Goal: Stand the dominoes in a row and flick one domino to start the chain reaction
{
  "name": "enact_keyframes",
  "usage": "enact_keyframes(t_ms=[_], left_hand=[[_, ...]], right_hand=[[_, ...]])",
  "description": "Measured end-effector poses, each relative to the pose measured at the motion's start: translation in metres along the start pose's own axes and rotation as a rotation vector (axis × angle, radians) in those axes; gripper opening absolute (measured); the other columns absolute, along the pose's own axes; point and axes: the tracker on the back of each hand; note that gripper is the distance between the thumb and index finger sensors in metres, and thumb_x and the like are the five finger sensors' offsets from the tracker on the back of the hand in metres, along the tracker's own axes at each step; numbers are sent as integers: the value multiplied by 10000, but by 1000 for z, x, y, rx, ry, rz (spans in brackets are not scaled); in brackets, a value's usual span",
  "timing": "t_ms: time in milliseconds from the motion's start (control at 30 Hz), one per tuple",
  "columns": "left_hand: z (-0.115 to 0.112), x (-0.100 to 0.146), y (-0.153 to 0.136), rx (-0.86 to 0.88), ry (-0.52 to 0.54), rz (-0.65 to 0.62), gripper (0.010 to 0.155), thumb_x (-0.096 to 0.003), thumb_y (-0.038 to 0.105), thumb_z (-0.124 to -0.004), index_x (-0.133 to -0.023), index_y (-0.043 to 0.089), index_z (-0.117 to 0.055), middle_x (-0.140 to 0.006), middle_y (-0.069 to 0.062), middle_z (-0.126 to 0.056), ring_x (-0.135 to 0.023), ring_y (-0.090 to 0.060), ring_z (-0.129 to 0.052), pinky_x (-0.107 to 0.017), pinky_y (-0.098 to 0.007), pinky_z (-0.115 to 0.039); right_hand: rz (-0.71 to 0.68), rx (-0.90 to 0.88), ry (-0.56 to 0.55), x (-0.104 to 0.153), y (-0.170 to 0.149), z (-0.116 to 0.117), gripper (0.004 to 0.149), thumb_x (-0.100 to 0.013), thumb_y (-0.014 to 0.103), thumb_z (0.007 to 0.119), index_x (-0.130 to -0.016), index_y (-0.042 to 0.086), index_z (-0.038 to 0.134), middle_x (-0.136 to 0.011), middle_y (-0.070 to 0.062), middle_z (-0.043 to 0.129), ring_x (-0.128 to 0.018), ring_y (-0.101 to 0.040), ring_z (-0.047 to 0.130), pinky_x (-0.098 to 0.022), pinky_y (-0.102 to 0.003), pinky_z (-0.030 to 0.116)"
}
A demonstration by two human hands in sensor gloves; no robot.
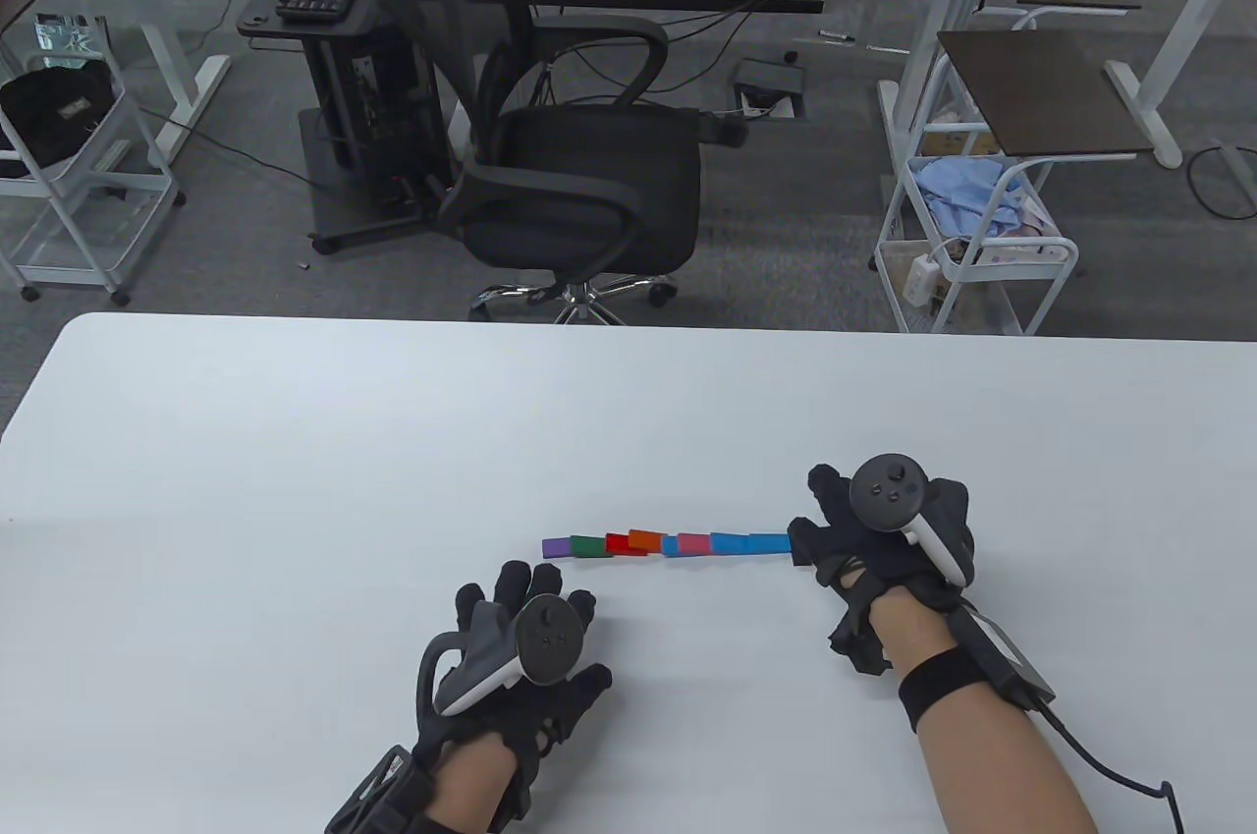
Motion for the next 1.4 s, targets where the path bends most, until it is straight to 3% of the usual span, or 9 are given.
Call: enact_keyframes(t_ms=[300, 633, 933, 1400], left_hand=[[0, 0, -2, 7, 3, 2, 760, -451, 613, -612, -1085, 291, -343, -1174, -91, -57, -1071, -374, 15, -658, -709, 5], [3, 2, -5, 16, 15, 1, 760, -451, 613, -612, -1085, 292, -342, -1173, -90, -55, -1071, -373, 17, -658, -708, 7], [3, 2, -5, 15, 21, -13, 761, -451, 612, -613, -1085, 290, -342, -1174, -92, -57, -1071, -376, 14, -657, -710, 5], [1, 2, -2, -3, 18, -20, 760, -450, 613, -612, -1084, 292, -343, -1173, -91, -56, -1071, -374, 14, -658, -709, 5]], right_hand=[[-33, -18, 42, 44, -9, -17, 653, -506, 513, 725, -1028, 273, 414, -1153, -123, 301, -1021, -497, 177, -719, -667, 125], [-47, 12, 93, 89, -19, -19, 667, -507, 537, 712, -1037, 293, 389, -1159, -109, 208, -1013, -485, 74, -708, -662, 67], [-58, 44, 107, 111, -30, 2, 670, -509, 542, 709, -1039, 299, 377, -1160, -108, 194, -1008, -482, 49, -702, -662, 56], [-85, 144, 95, 115, -46, 38, 670, -513, 543, 705, -1040, 307, 366, -1161, -103, 184, -1006, -478, 32, -699, -661, 47]])
Point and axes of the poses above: the tracker on the back of each hand, its own y axis roughly to the thumb side, its own x axis roughly from the fingertips to the wrist, z = x × y
